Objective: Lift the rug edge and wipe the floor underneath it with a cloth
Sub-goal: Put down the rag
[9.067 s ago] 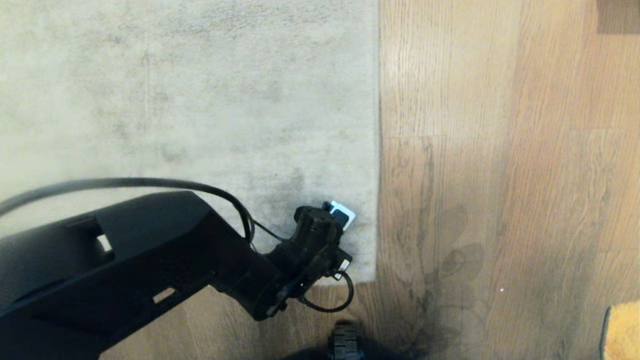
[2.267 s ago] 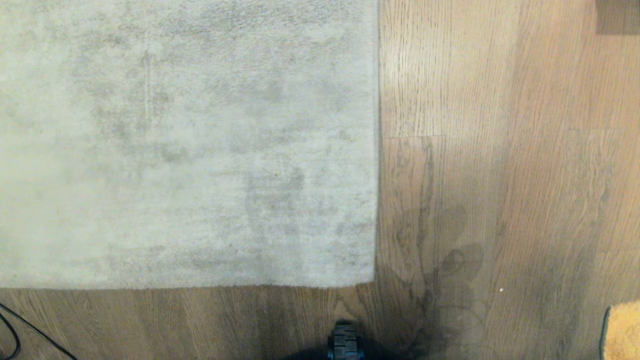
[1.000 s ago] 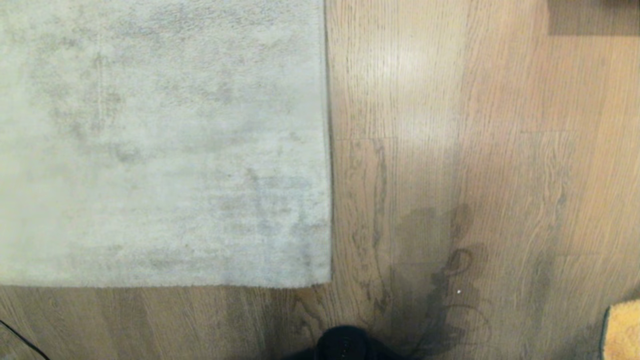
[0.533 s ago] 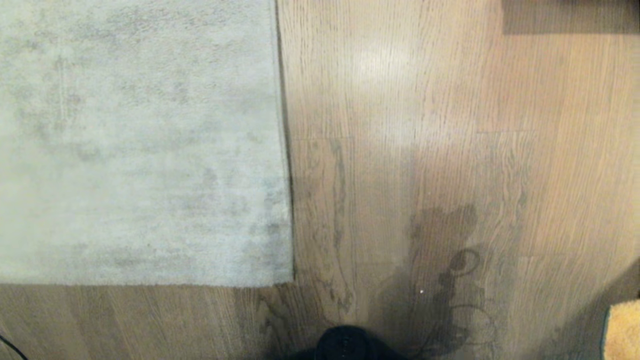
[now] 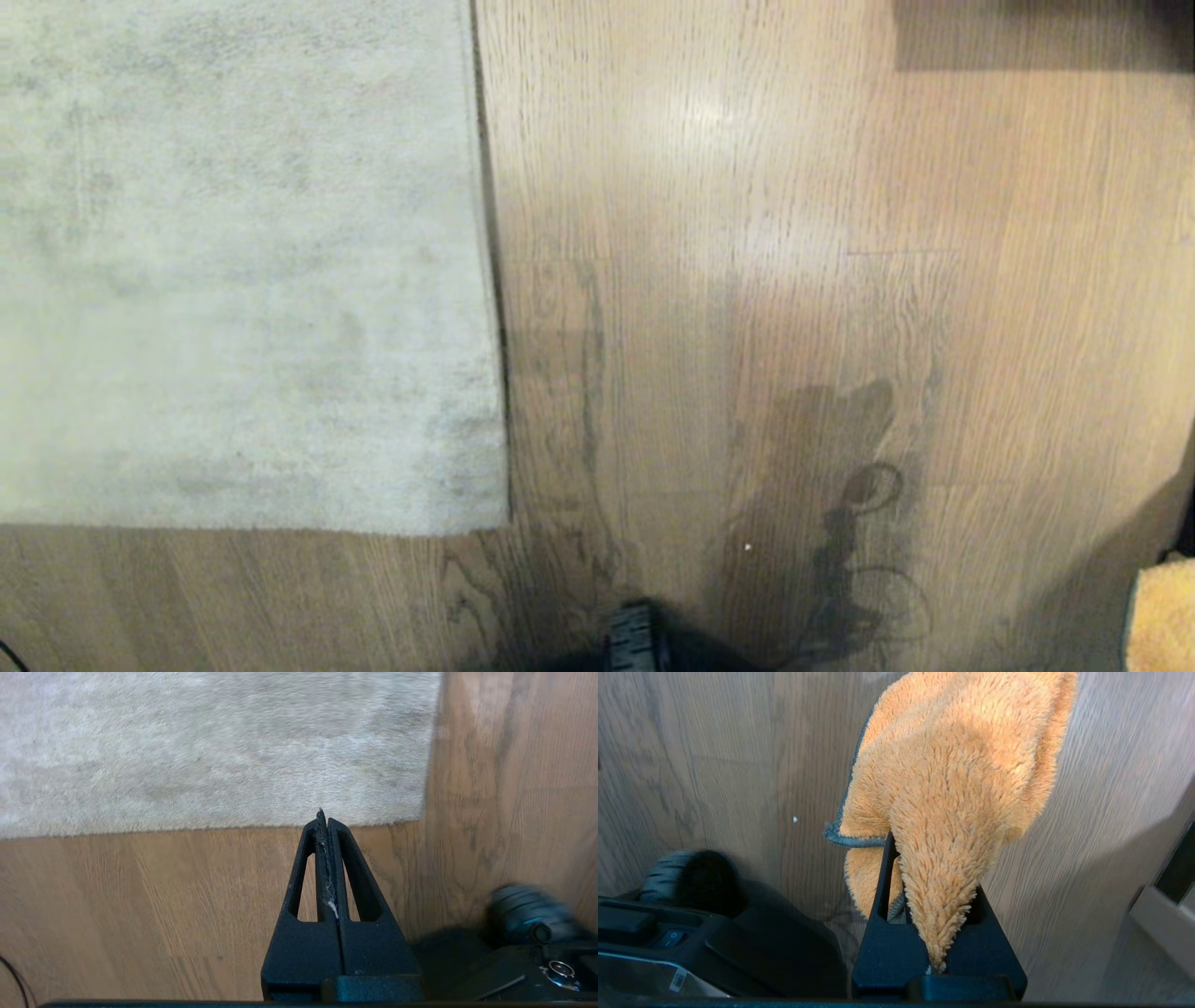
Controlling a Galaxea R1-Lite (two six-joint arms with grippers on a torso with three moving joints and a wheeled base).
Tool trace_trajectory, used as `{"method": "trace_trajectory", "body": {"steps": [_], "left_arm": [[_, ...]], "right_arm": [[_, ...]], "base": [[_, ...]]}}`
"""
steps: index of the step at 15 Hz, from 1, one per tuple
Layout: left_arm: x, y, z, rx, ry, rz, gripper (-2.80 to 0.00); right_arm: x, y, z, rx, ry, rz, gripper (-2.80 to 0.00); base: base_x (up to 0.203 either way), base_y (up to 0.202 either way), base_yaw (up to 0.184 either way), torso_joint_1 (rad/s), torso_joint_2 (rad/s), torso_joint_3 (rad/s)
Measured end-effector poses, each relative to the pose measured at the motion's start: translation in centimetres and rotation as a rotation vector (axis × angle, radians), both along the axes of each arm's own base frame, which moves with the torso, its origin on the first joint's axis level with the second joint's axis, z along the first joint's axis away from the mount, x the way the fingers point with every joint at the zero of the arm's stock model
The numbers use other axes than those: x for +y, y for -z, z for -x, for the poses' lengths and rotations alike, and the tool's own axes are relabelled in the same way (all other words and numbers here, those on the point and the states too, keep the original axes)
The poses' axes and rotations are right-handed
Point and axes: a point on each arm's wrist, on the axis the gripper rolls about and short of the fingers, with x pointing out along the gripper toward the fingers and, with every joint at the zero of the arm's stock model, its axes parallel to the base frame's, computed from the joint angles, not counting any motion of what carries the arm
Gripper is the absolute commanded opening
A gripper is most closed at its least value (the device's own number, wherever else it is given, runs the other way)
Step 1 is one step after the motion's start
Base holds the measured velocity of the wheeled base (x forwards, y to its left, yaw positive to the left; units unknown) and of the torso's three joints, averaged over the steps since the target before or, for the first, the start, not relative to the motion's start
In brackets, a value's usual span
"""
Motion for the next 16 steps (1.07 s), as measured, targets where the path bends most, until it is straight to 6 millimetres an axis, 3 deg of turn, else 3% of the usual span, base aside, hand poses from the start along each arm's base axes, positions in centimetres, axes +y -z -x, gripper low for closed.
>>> {"method": "trace_trajectory", "body": {"steps": [16], "left_arm": [[0.00, 0.00, 0.00, 0.000, 0.000, 0.002, -2.80]], "right_arm": [[0.00, 0.01, 0.00, 0.001, 0.000, 0.000, -2.80]], "base": [[0.000, 0.000, 0.000, 0.000, 0.00, 0.000]]}}
